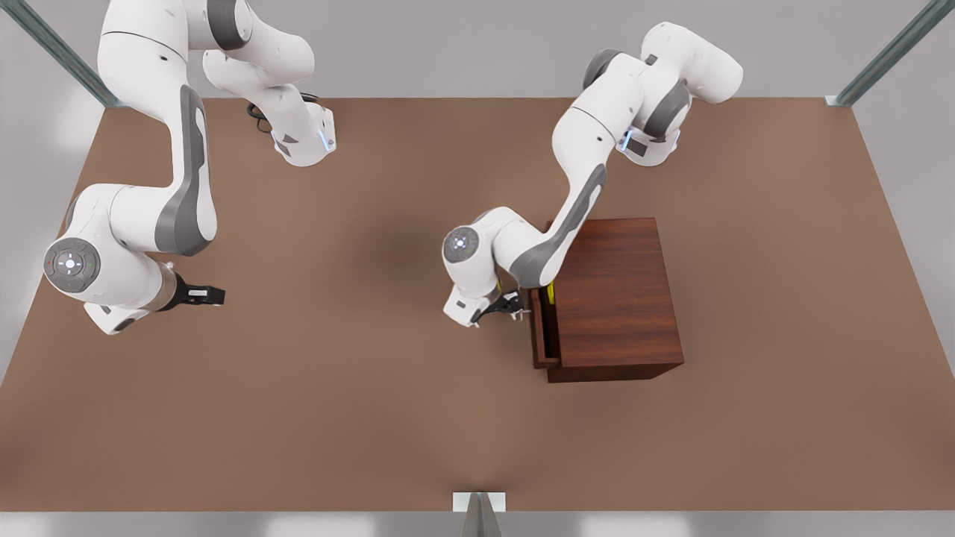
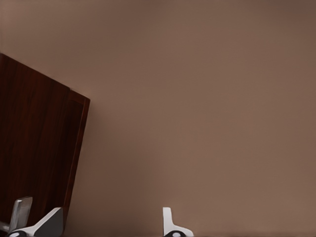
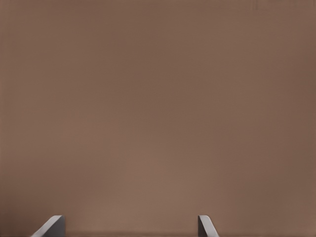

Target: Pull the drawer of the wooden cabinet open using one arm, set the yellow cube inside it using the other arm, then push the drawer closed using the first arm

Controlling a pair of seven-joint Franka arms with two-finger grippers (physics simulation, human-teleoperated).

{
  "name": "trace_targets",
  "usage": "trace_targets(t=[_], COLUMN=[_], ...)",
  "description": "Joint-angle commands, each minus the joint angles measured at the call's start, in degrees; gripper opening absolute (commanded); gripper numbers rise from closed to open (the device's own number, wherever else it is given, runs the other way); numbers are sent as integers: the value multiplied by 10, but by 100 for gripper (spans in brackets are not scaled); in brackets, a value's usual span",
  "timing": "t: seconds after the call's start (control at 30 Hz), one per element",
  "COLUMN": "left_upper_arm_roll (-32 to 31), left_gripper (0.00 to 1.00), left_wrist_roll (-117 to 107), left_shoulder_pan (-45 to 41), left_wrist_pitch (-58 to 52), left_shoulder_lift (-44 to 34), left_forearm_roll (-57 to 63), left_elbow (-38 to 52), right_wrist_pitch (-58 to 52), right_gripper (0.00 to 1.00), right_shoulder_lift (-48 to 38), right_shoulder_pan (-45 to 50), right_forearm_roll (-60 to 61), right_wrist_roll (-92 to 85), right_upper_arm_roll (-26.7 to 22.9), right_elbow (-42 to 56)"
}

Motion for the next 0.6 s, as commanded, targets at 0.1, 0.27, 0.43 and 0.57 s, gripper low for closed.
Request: trace_targets(t=[0.1, 0.27, 0.43, 0.57], left_upper_arm_roll=[1, 1, 0, 2], left_gripper=[100, 100, 100, 100], left_wrist_roll=[130, 152, 181, 319], left_shoulder_pan=[11, 25, 40, 107], left_wrist_pitch=[-37, -56, -83, -244], left_shoulder_lift=[-9, -11, -30, -193], left_forearm_roll=[-10, -10, -17, -97], left_elbow=[-1, -8, -6, -5], right_wrist_pitch=[0, 0, 0, 0], right_gripper=[100, 100, 100, 100], right_shoulder_lift=[-1, -1, -1, -1], right_shoulder_pan=[0, 0, 0, 0], right_forearm_roll=[0, 0, 0, -1], right_wrist_roll=[-36, -37, -37, -38], right_upper_arm_roll=[0, 0, 0, 0], right_elbow=[0, 0, 0, 0])
